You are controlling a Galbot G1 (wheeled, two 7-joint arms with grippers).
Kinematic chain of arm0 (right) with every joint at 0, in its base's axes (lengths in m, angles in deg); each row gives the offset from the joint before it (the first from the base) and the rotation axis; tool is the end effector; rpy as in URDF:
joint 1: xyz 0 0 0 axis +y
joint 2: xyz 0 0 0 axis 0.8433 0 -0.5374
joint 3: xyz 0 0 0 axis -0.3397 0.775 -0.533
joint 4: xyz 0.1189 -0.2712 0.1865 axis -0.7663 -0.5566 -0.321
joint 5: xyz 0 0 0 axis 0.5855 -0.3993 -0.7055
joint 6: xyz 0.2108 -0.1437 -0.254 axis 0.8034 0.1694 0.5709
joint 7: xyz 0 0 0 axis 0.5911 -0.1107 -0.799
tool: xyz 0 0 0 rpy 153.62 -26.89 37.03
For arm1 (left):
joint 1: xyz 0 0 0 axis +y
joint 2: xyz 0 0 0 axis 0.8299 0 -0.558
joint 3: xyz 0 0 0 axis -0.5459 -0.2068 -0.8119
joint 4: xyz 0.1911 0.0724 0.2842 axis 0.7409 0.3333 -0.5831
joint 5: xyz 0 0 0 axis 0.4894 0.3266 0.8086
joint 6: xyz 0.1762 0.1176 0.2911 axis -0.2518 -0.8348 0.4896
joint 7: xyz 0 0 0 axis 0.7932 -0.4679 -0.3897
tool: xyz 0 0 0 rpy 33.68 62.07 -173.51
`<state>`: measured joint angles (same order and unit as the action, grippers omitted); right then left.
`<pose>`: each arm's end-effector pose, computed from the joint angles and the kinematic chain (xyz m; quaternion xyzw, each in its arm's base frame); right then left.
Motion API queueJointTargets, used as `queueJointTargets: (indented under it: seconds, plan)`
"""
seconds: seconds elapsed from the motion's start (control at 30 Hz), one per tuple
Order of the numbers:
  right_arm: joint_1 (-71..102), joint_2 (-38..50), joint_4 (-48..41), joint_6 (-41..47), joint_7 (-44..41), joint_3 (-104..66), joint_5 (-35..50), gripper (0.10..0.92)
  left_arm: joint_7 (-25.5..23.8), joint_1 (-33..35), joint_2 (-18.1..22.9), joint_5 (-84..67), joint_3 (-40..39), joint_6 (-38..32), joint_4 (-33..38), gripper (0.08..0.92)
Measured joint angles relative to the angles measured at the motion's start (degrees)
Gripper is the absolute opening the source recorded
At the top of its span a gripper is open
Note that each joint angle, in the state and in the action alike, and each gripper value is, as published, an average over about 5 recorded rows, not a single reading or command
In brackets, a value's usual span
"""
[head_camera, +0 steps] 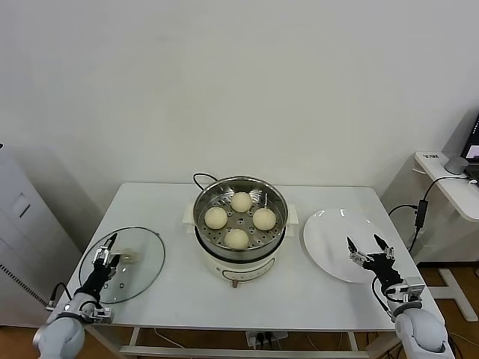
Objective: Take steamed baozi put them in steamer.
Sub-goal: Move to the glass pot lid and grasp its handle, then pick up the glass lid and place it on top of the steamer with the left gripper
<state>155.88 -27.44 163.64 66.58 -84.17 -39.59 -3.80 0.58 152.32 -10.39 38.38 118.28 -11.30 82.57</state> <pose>0.2949 -0.2246 -0.3912 0.0287 -0.9982 0.0034 0.0533 0.2995 0.2152 -0.4260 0.0534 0.6536 0.7549 0.0115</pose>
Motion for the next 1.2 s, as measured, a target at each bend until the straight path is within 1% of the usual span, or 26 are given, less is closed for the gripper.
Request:
queueJointTargets:
  seconds: [0.5,0.63,0.77,0.87,1.03,1.2]
  plan:
    - [-0.2,-0.1,0.0,0.2,-0.2,0.0,-0.1,0.823,0.4,-0.8,0.2,0.2,0.3,-0.9,-1.0,0.36]
    - [-0.4,0.1,0.0,0.2,-0.2,0.0,-0.1,0.823,0.2,-0.3,-0.3,-0.7,0.4,-0.8,0.1,0.238]
    - [-0.4,0.1,0.0,0.3,-0.3,-0.1,0.0,0.823,-1.0,0.3,-1.1,-2.5,0.4,0.0,2.5,0.137]
    - [-0.4,0.3,0.1,0.3,-0.3,-0.2,0.1,0.823,-2.4,0.5,-1.8,-4.3,0.3,0.9,4.9,0.11]
    - [-0.7,0.7,0.1,0.3,-0.4,-0.4,0.3,0.823,-5.7,0.2,-3.7,-8.6,-0.2,3.6,9.7,0.11]
    - [-0.9,0.8,0.4,0.4,-0.4,-0.5,0.4,0.823,-10.0,-0.2,-6.0,-13.5,-1.6,8.3,15.0,0.11]
